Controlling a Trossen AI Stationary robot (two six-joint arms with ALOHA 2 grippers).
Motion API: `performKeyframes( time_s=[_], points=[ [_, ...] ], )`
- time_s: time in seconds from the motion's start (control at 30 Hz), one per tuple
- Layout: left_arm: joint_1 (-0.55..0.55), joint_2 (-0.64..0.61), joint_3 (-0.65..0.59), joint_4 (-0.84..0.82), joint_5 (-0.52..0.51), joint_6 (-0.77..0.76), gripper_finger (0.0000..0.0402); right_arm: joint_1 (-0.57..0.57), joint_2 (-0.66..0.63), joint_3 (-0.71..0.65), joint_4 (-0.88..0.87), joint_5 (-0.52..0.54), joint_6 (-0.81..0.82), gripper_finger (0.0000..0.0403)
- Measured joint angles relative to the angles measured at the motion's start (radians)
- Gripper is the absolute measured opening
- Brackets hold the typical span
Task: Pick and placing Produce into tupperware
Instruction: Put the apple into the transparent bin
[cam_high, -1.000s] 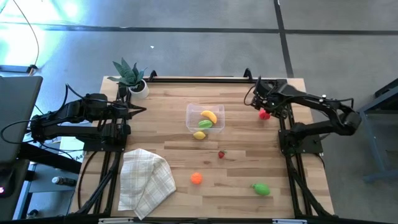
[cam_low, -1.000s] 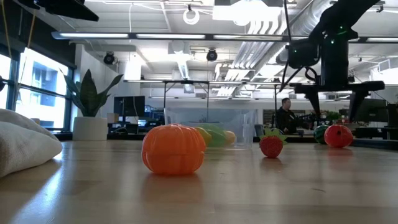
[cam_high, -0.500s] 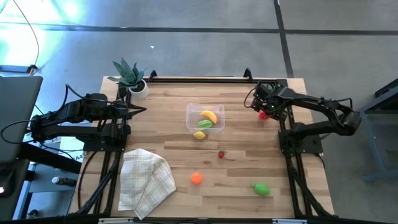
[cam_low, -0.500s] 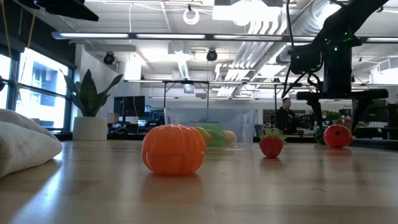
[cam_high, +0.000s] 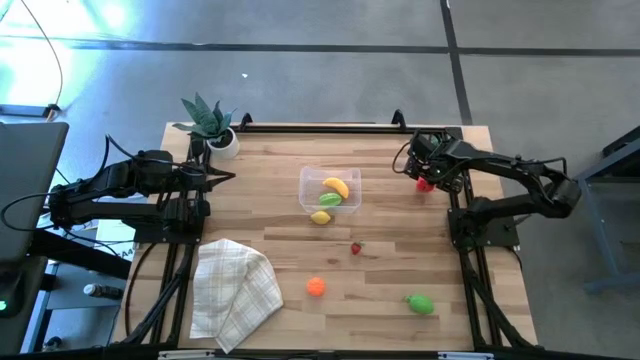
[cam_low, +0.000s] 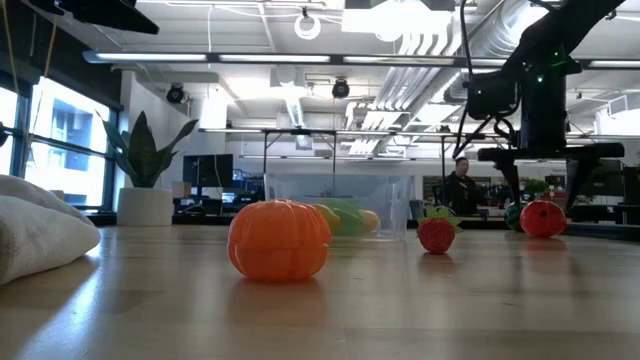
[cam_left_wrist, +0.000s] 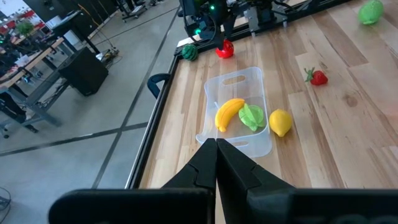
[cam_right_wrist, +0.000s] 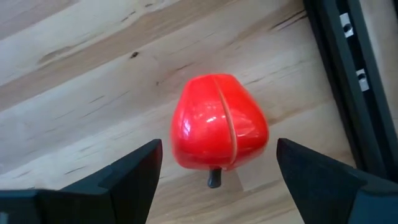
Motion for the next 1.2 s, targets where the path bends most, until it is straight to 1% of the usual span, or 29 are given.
performKeyframes(
  time_s=[0.3,0.6,0.83,0.93,1.07,1.2],
  points=[
    [0.0,0.0,0.0,0.0,0.0,0.0,0.0001,0.0,0.002,0.0,-0.004,0.011,-0.008,0.0308],
    [0.0,0.0,0.0,0.0,0.0,0.0,0.0001,0.0,0.043,0.0,0.003,0.019,-0.005,0.0308],
    [0.0,0.0,0.0,0.0,0.0,0.0,0.0001,0.0,0.043,0.0,0.005,0.035,-0.005,0.0308],
    [0.0,0.0,0.0,0.0,0.0,0.0,0.0001,0.0,0.043,-0.03,0.06,0.04,-0.001,0.0308],
    [0.0,0.0,0.0,0.0,0.0,0.0,0.0001,0.0,0.043,-0.105,0.167,-0.001,0.031,0.0308],
    [0.0,0.0,0.0,0.0,0.0,0.0,0.0001,0.0,0.04,-0.117,0.186,-0.007,0.052,0.0308]
  ],
)
